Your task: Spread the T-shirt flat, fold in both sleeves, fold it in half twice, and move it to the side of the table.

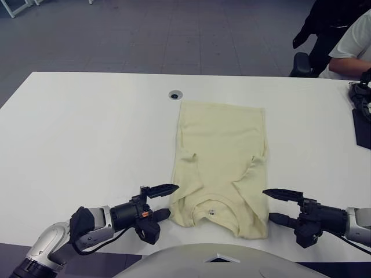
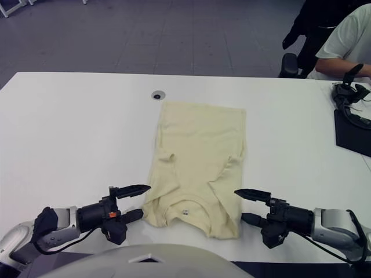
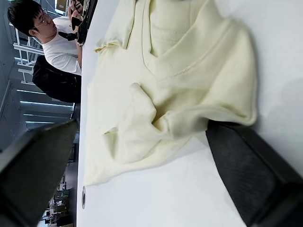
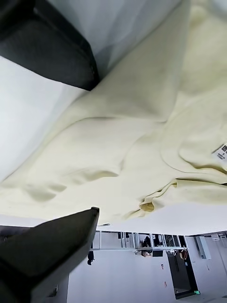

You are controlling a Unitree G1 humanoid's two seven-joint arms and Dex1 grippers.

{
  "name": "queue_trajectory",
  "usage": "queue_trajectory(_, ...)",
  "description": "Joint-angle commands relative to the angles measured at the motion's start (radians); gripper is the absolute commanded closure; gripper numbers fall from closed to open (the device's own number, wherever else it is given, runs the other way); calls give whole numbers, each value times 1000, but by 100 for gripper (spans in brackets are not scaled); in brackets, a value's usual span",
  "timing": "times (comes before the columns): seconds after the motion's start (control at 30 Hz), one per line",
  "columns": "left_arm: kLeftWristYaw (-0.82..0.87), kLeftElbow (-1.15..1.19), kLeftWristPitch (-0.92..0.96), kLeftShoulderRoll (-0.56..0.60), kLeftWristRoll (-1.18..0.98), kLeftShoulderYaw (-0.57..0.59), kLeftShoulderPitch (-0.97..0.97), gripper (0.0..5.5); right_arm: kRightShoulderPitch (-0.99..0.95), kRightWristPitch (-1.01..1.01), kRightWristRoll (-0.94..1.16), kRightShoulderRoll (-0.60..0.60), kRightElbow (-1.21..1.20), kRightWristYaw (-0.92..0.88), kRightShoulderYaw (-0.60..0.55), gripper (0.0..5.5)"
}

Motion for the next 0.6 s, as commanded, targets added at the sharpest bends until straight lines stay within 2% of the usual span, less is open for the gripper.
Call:
queue_trajectory(0.03,-56,48,21,29,61,-22,19,161,27,25,-18,-31,-11,-10,48,186)
queue_trajectory(0.6,-71,53,46,15,50,-38,15,451,50,93,-18,-78,-57,-58,152,457)
